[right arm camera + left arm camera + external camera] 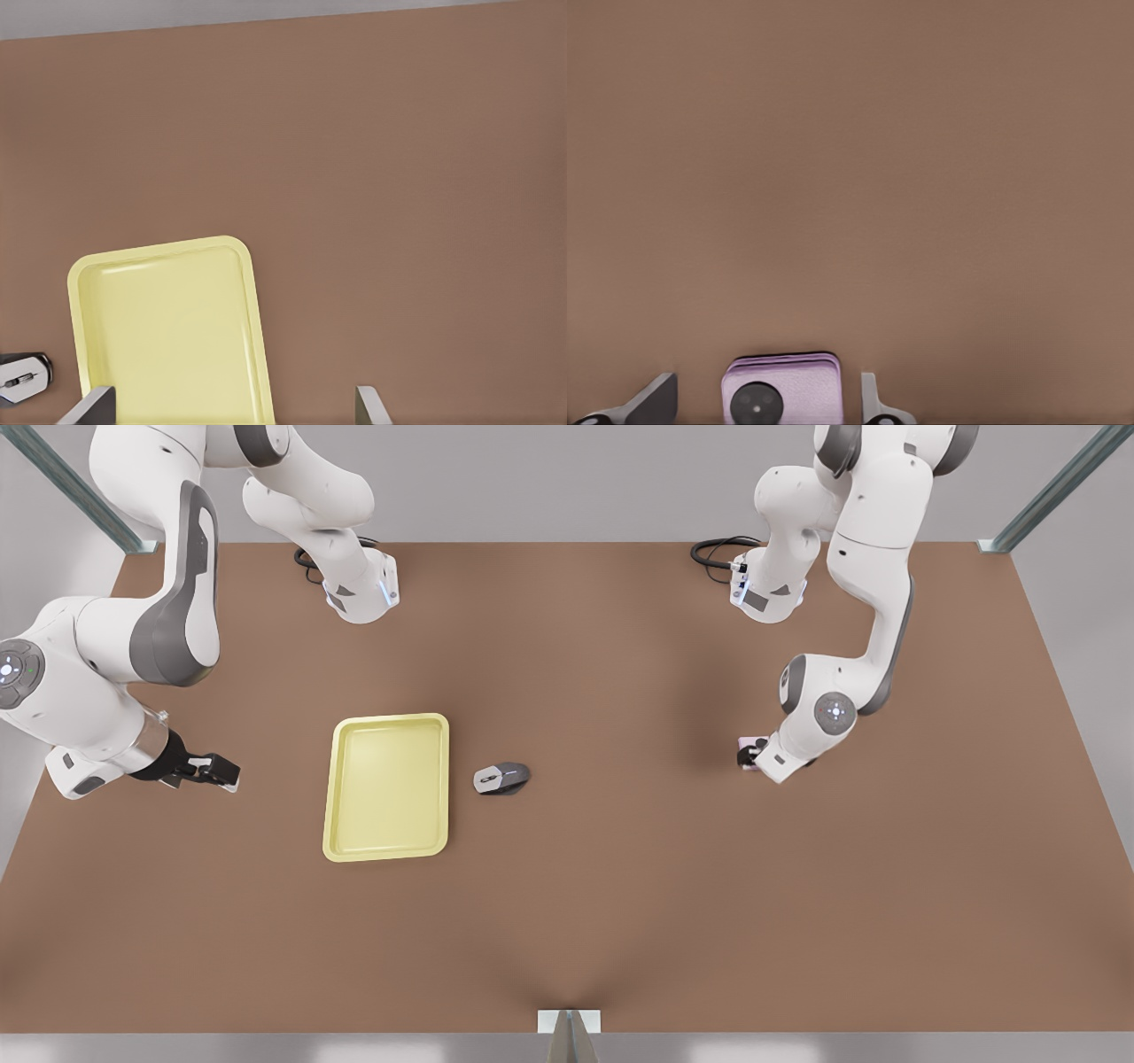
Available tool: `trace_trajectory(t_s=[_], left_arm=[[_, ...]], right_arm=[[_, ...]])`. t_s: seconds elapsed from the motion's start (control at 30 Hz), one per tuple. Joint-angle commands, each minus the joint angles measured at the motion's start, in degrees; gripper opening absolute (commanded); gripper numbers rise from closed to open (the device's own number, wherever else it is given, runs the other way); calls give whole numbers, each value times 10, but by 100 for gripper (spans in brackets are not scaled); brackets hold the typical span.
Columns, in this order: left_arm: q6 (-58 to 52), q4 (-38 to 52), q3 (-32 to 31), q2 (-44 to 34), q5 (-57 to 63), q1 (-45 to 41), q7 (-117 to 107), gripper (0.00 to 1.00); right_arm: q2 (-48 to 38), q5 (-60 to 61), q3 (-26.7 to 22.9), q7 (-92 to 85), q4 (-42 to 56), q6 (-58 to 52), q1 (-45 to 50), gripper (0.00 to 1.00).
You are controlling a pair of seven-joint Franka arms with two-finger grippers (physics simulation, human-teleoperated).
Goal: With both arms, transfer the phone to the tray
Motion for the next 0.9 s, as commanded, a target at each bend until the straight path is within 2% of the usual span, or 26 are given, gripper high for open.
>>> trace_trajectory(t_s=[0.0, 0.87], left_arm=[[12, -8, 0, 0, 1, 0, -17, 100], [23, -10, -2, 44, 0, -2, -17, 100]], right_arm=[[-1, 0, 1, 1, 0, -3, 0, 100], [0, 3, 1, 1, 1, 1, -1, 100]])
